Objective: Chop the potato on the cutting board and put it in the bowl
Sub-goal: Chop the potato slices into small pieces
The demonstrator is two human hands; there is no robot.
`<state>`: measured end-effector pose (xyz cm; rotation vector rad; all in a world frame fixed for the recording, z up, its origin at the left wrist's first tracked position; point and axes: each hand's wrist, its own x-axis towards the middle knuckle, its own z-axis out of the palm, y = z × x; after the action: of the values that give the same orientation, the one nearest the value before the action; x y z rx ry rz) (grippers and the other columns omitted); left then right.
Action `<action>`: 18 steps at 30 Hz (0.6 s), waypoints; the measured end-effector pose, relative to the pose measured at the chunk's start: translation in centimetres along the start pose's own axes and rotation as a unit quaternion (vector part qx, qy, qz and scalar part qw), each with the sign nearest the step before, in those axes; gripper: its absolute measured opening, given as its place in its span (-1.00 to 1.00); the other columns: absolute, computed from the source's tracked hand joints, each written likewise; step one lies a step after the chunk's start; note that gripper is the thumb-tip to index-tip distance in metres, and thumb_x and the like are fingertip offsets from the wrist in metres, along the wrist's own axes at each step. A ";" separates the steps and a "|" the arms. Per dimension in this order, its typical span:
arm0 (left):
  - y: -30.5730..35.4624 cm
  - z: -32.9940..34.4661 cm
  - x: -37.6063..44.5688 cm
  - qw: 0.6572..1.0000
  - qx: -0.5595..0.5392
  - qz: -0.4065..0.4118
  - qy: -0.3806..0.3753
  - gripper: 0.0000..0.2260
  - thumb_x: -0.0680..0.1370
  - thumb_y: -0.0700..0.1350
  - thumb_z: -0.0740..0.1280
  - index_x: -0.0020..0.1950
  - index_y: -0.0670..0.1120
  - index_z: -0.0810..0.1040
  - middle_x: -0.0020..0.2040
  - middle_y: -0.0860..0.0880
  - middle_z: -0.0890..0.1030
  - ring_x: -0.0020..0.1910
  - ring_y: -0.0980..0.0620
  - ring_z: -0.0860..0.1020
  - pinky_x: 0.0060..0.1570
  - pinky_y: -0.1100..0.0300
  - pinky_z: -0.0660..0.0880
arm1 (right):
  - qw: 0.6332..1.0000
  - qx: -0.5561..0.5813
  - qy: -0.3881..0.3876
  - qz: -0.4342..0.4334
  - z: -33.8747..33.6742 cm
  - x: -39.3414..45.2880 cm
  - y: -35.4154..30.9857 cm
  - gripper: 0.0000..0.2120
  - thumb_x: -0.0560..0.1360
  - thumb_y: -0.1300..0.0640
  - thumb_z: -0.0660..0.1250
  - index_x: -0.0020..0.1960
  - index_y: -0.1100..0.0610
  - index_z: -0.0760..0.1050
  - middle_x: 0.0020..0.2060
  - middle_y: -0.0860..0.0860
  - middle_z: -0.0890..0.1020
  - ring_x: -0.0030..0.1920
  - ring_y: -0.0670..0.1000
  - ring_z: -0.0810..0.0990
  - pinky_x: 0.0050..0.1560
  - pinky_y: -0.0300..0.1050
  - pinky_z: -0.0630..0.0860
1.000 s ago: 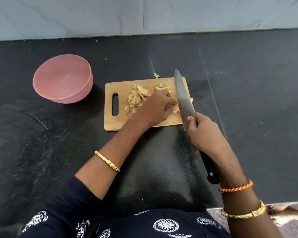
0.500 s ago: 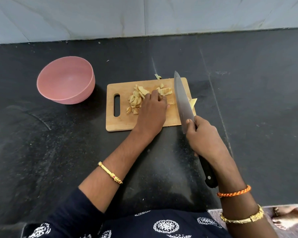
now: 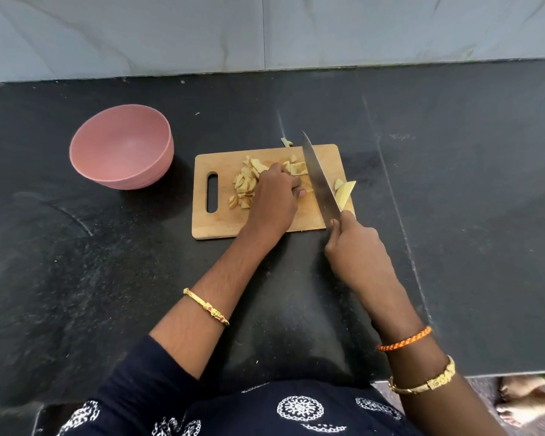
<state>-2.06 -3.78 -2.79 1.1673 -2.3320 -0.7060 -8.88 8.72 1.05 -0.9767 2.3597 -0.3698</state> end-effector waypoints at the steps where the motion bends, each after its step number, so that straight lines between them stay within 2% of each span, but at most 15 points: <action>1: 0.0 0.1 0.0 1.000 0.002 0.000 0.001 -0.84 0.54 -0.22 0.32 0.03 -0.24 0.65 -0.04 -0.14 0.53 -0.03 -0.03 0.49 -0.02 0.20 0.43 | 1.000 -0.024 -0.005 0.000 0.0 -0.1 -0.1 -0.85 0.64 0.08 0.02 0.09 0.14 0.27 -0.19 0.12 0.41 -0.14 0.17 0.48 -0.16 0.02 0.42; 4: 0.1 0.2 0.1 1.000 0.013 0.000 0.002 -0.83 0.54 -0.21 0.31 0.01 -0.25 0.65 -0.06 -0.15 0.54 -0.05 -0.06 0.50 -0.01 0.12 0.47 | 0.997 -0.072 -0.007 0.000 0.1 -0.1 -0.3 -0.97 0.61 0.19 0.03 0.04 0.10 0.17 -0.24 0.09 0.36 -0.14 0.14 0.46 -0.20 0.02 0.38; 8: 0.2 0.3 0.0 1.000 0.029 -0.001 0.009 -0.83 0.54 -0.20 0.31 -0.01 -0.24 0.66 -0.08 -0.15 0.55 -0.08 -0.05 0.51 -0.06 0.13 0.46 | 0.996 -0.085 -0.004 -0.004 0.2 -0.3 -0.6 -0.90 0.59 0.26 0.03 0.03 0.08 0.18 -0.29 0.05 0.34 -0.13 0.12 0.50 -0.16 0.05 0.51; 10: 0.2 0.3 -0.1 0.999 0.037 0.000 0.010 -0.84 0.53 -0.20 0.31 -0.04 -0.23 0.66 -0.09 -0.15 0.55 -0.09 -0.06 0.51 -0.04 0.07 0.48 | 0.996 -0.089 -0.008 -0.006 0.5 -0.7 -0.5 -0.90 0.59 0.27 0.03 0.04 0.10 0.19 -0.28 0.05 0.35 -0.15 0.12 0.47 -0.19 0.04 0.44; 15: 0.5 0.4 0.0 0.999 0.035 -0.003 0.011 -0.84 0.53 -0.22 0.30 -0.05 -0.24 0.66 -0.08 -0.16 0.56 -0.08 -0.07 0.52 -0.05 0.06 0.49 | 0.995 -0.094 -0.018 0.000 0.6 -1.4 0.0 -0.93 0.60 0.25 0.03 0.06 0.12 0.21 -0.30 0.04 0.32 -0.16 0.11 0.45 -0.23 0.01 0.38; 18: 0.4 0.3 -0.2 0.999 0.029 -0.005 0.014 -0.84 0.53 -0.24 0.30 -0.09 -0.28 0.66 -0.10 -0.17 0.56 -0.11 -0.07 0.52 -0.07 0.04 0.50 | 0.996 -0.077 -0.037 0.004 0.0 -2.4 0.9 -0.97 0.63 0.17 0.01 0.01 0.11 0.19 -0.30 0.05 0.32 -0.15 0.14 0.42 -0.19 0.00 0.35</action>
<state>-2.42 -3.34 -2.79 1.2068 -2.3395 -0.6249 -7.98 11.03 1.54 -1.0317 2.3515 -0.1473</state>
